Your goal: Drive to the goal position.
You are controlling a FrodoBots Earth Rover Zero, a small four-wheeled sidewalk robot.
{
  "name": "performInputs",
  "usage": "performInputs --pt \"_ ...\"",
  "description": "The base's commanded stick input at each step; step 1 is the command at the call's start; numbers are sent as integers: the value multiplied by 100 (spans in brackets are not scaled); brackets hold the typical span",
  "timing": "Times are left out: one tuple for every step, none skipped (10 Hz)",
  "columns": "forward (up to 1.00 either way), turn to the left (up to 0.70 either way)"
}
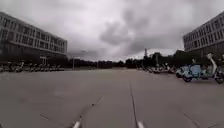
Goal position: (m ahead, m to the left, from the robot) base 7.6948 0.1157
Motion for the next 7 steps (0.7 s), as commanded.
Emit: performInputs --pt "100 0" --pt "100 0" --pt "100 0" --pt "100 0" --pt "100 0" --pt "100 0" --pt "100 0"
